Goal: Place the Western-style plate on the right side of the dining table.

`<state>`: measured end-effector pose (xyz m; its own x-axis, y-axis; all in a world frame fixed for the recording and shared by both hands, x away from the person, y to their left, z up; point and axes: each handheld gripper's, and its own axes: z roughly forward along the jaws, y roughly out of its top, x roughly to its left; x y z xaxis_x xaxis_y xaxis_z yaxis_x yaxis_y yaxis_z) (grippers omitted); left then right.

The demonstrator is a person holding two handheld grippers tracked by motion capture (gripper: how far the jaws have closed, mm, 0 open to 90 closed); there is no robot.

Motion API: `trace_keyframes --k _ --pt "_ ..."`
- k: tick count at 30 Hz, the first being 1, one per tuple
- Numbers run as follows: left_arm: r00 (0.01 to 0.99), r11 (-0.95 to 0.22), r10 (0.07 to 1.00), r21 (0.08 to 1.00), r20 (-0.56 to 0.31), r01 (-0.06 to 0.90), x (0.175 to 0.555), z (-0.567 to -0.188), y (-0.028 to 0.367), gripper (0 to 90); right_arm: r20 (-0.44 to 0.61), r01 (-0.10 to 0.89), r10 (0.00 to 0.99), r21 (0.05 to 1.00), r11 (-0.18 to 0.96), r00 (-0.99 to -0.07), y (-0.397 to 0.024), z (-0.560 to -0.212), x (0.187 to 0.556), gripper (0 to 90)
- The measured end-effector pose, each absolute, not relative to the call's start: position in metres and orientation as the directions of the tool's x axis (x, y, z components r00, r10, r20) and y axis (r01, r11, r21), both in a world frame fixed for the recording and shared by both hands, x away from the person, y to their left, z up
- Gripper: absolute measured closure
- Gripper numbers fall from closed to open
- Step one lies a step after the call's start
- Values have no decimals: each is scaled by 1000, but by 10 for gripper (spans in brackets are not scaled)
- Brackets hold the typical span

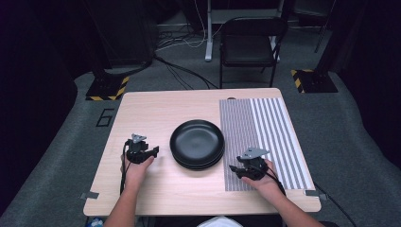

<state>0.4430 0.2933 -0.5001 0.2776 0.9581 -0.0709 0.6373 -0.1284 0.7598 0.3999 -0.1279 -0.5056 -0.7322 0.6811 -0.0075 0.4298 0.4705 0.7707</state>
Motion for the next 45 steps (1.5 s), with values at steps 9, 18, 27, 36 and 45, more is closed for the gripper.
trace_keyframes --k 9,18,27,36,45 --pt "320 -149 945 772 -74 618 437 -490 284 465 -22 428 692 772 470 -721 -129 -501 399 489" --pt "341 -136 934 784 -101 605 433 -480 277 502 14 454 707 776 438 -707 -130 -493 396 506" --pt "333 -100 933 788 -138 607 433 -478 276 529 9 458 723 780 427 -691 -134 -488 399 527" --pt "354 -110 924 788 -143 606 432 -474 272 596 0 450 710 773 447 -705 -131 -477 401 571" --pt "380 -101 908 790 -175 605 437 -468 265 620 34 460 712 785 415 -701 -120 -466 417 588"
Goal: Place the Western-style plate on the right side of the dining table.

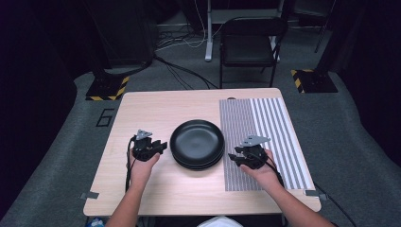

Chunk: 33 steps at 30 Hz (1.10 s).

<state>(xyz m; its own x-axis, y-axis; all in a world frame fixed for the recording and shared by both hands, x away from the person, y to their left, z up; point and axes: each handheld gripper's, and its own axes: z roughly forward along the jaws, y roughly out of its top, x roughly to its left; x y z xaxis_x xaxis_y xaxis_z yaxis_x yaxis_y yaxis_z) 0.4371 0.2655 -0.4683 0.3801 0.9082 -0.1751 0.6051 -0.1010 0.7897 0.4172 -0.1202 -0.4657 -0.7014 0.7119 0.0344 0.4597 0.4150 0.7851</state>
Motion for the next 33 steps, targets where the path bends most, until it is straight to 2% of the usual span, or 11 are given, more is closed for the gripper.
trace_keyframes --k 6,11,16,25,33 --pt "380 -82 904 789 -199 608 440 -466 262 542 52 475 737 794 379 -674 -115 -463 430 599" --pt "386 -87 902 794 -193 602 443 -460 261 541 81 498 748 793 352 -659 -113 -461 441 575" --pt "379 -87 905 786 -195 613 449 -453 260 564 102 509 764 800 318 -638 -114 -458 451 571" --pt "375 -74 900 771 -222 633 458 -459 253 675 116 515 763 800 307 -636 -108 -460 466 604" --pt "377 -78 897 759 -229 647 459 -471 259 677 138 544 759 778 314 -636 -103 -469 471 632"
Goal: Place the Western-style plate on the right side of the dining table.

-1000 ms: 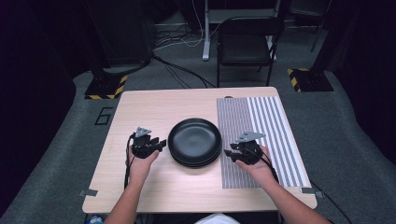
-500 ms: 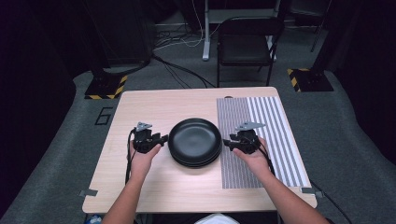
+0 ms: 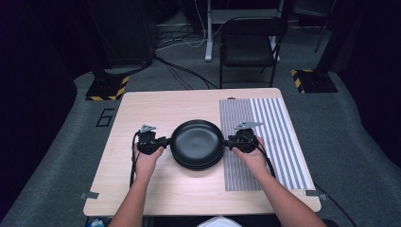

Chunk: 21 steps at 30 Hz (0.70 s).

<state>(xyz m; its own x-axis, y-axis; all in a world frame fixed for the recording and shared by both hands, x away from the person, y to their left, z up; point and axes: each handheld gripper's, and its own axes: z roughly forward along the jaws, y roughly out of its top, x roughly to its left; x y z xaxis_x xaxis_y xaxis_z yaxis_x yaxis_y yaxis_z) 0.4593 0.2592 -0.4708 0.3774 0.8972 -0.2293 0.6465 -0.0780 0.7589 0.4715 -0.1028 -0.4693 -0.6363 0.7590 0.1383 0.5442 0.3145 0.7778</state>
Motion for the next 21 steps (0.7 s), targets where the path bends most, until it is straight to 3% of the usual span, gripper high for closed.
trace_keyframes --k 11,21 --pt "318 19 892 730 -320 683 462 -480 263 661 194 582 770 769 266 -608 -103 -482 474 627" --pt "319 25 878 702 -355 712 463 -485 260 718 274 629 768 749 208 -580 -102 -485 477 635"
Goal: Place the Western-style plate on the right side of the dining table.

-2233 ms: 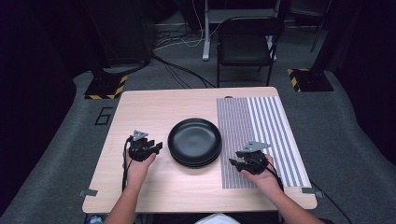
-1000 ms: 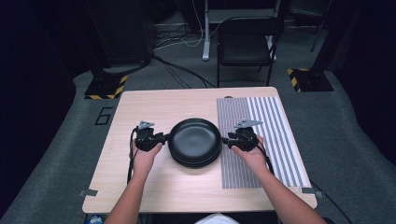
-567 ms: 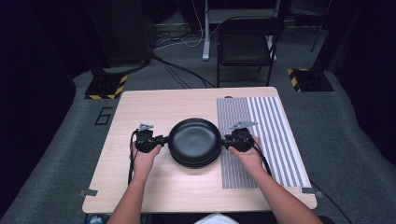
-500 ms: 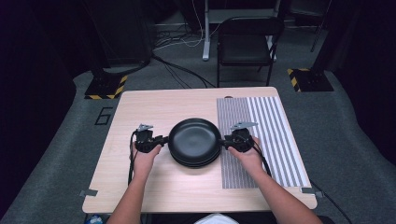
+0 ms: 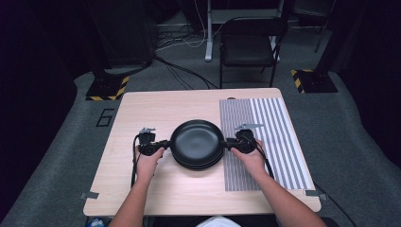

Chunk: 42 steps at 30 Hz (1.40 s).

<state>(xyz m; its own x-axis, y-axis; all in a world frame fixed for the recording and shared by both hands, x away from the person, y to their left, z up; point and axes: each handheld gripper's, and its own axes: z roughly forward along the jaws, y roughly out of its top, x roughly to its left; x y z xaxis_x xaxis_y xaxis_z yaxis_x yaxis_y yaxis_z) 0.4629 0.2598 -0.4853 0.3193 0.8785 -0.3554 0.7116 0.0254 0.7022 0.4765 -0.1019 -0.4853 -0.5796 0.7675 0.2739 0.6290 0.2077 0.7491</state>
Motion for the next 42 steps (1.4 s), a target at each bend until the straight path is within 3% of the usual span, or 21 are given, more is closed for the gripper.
trace_keyframes --k 4,8,21,34,42 --pt "324 46 860 692 -394 720 462 -486 259 745 286 638 761 741 210 -582 -101 -488 477 638" --pt "329 12 873 690 -360 724 462 -487 256 756 304 650 756 732 204 -580 -100 -489 479 642" --pt "326 39 862 691 -388 721 461 -488 253 788 368 702 750 690 177 -550 -101 -497 484 611" --pt "325 35 861 683 -390 729 462 -489 243 786 441 745 743 657 115 -503 -105 -498 484 618" --pt "327 37 854 676 -404 736 463 -494 235 737 420 730 759 675 105 -497 -110 -494 485 625"
